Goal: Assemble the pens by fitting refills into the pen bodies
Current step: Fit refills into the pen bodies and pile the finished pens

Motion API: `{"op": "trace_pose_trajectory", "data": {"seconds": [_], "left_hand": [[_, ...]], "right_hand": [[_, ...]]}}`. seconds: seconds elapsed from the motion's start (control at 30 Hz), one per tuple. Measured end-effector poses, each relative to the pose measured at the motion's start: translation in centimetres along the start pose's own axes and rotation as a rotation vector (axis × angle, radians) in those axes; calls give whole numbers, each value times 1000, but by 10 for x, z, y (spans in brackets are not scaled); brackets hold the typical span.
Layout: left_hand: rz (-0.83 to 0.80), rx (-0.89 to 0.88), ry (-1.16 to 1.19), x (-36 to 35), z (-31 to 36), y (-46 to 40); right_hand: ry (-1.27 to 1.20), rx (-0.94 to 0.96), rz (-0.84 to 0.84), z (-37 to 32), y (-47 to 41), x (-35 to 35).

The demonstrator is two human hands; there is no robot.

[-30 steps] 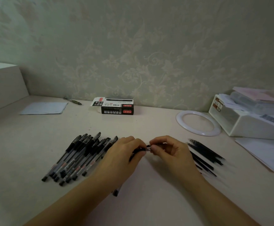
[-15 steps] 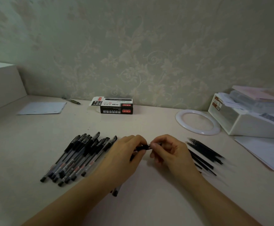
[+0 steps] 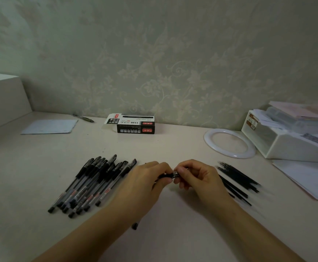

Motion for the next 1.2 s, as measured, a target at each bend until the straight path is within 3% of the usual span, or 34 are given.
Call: {"op": "trace_pose_trajectory", "data": {"seconds": [0.4, 0.6, 0.7, 0.83, 1.0, 1.2], "left_hand": [[3, 83, 75, -1, 4, 3], [17, 280, 138, -12, 3, 12], [-13, 226, -85, -15, 14, 15], [-57, 181, -350, -17, 15, 13], [-165, 272, -411, -22, 5, 17], [-150, 295, -493, -19, -7, 15]], "right_hand": [[22, 10, -22, -3, 1, -2], [19, 13, 174, -2, 1, 6], [-4, -27, 292, 4, 1, 19], [152, 23, 239, 3, 2, 13], [189, 28, 235, 5, 0, 13], [190, 23, 233, 7, 0, 12]]}}
Point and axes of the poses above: each hand's wrist, its own y-axis away from the middle knuckle, its own x-axis out of the back of the hand, z = x × y, the point moved 7 cm from there along -y, towards the middle knuckle
